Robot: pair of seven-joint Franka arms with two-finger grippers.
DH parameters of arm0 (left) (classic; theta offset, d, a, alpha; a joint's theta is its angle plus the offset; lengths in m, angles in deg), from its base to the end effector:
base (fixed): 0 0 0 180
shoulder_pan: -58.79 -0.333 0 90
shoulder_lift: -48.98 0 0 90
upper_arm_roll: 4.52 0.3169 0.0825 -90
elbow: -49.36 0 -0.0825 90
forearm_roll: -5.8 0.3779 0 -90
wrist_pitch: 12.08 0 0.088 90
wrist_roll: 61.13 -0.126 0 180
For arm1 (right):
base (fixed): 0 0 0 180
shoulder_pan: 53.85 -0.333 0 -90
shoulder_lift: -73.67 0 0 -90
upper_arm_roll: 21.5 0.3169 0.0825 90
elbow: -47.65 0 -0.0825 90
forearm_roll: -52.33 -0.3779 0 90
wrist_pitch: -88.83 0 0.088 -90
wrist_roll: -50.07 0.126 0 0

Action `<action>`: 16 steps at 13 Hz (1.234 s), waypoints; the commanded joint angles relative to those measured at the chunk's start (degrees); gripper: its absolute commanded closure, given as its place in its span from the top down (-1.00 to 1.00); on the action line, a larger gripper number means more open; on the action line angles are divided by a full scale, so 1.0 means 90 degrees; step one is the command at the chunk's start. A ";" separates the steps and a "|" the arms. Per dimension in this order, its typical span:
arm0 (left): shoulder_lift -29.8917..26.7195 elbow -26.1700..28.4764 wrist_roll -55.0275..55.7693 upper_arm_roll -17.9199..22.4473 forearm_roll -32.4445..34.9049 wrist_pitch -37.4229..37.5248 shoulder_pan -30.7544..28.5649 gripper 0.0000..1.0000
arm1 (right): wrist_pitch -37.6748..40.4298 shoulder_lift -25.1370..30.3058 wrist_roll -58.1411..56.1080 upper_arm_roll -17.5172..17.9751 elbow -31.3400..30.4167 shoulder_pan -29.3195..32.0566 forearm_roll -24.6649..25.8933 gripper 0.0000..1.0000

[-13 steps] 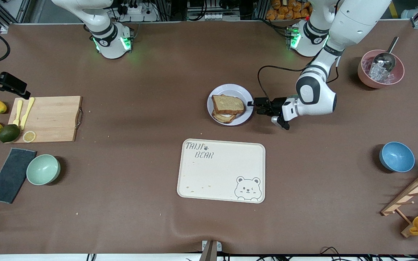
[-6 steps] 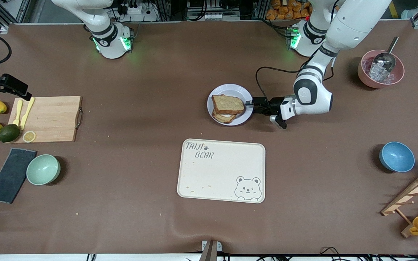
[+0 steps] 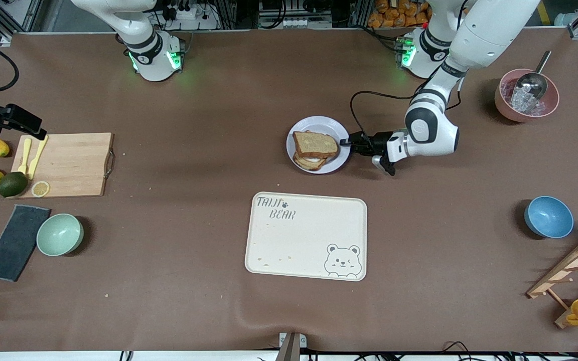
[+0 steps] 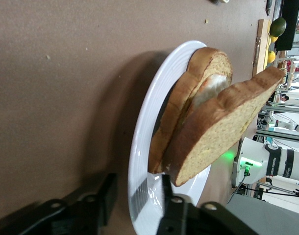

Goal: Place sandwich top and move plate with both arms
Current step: 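Grip the white plate rim with the left gripper, then slide the plate with the left gripper onto the bear tray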

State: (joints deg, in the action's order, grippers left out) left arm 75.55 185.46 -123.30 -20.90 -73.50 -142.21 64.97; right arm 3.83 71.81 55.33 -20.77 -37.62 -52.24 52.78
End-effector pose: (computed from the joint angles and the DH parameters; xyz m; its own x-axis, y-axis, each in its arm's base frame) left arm 0.3944 -0.2226 0.1134 0.9692 -0.2373 -0.0653 -0.0800 -0.5546 0.8283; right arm 0.5492 -0.0096 0.6192 0.9935 -0.1076 -0.0363 -0.1073 -0.9942 0.0108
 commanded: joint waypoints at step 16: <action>-0.0179 0.0024 -0.0192 -0.0036 -0.0651 0.1498 -0.1145 -1.00 | 0.0040 -0.0028 0.0138 -0.0013 -0.0017 -0.0023 0.0018 1.00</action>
State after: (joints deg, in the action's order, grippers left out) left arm 75.14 185.51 -123.46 -20.82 -76.75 -131.80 56.70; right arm 3.91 71.51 55.48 -20.78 -37.68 -52.24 52.78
